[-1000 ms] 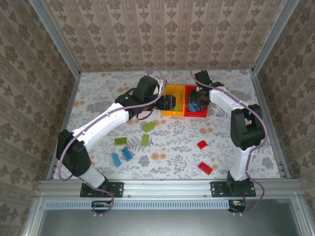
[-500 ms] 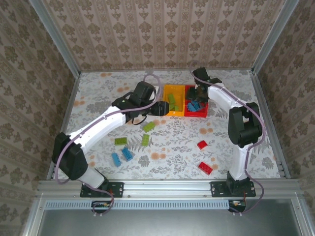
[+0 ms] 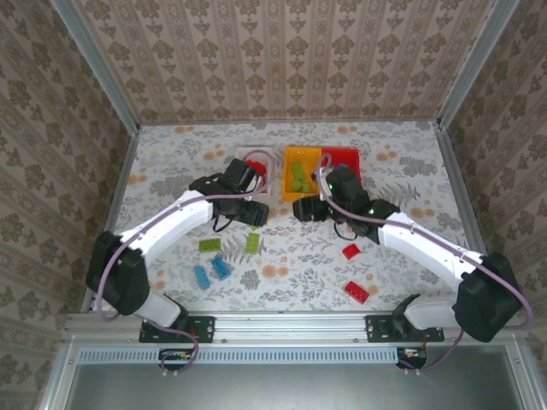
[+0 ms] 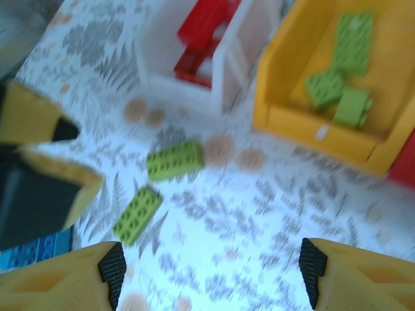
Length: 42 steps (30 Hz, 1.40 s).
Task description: Sort the legos into containers by color
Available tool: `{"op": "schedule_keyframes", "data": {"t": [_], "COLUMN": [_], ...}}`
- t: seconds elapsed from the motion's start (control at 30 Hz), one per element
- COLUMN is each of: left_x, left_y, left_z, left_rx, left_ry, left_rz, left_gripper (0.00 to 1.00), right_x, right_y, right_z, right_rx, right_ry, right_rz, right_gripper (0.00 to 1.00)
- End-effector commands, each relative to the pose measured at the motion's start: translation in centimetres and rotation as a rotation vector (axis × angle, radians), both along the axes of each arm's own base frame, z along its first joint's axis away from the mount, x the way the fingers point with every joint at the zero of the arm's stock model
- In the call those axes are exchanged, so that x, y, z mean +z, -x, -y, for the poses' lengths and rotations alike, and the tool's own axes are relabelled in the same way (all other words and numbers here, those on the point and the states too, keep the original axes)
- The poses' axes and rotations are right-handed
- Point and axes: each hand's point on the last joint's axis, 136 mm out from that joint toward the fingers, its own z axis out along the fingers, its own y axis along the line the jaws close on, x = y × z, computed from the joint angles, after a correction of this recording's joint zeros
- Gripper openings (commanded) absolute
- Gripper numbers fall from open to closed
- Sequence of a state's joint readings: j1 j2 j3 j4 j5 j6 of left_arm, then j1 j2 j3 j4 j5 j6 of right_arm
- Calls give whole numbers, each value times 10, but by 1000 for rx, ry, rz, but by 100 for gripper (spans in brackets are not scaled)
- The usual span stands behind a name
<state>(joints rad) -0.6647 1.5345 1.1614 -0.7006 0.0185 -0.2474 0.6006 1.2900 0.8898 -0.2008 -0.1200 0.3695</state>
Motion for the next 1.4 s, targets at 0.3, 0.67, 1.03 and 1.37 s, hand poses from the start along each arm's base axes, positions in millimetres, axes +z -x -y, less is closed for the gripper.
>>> {"op": "schedule_keyframes", "data": {"t": [0.3,0.67,1.03,1.37], "left_x": [-64,-93,-44,61], "left_y": [-35,-23,-20,-62], "left_z": [5,17,34,112], "left_rx": [-186,-240,-181,-79], "left_ry": [-172,-181,-73,204], "left_rz": [-68,-146,-41,72], "left_gripper": [77,63,22,22], "right_x": [5,1,26,71], "right_y": [37,36,23,-15], "right_z": [1,4,20,69], "right_rx": [55,14,-54,-302], "right_ry": [-103,-112,-98,-305], "right_rz": [-46,-58,53,157], "right_gripper": [81,81,79,79]}}
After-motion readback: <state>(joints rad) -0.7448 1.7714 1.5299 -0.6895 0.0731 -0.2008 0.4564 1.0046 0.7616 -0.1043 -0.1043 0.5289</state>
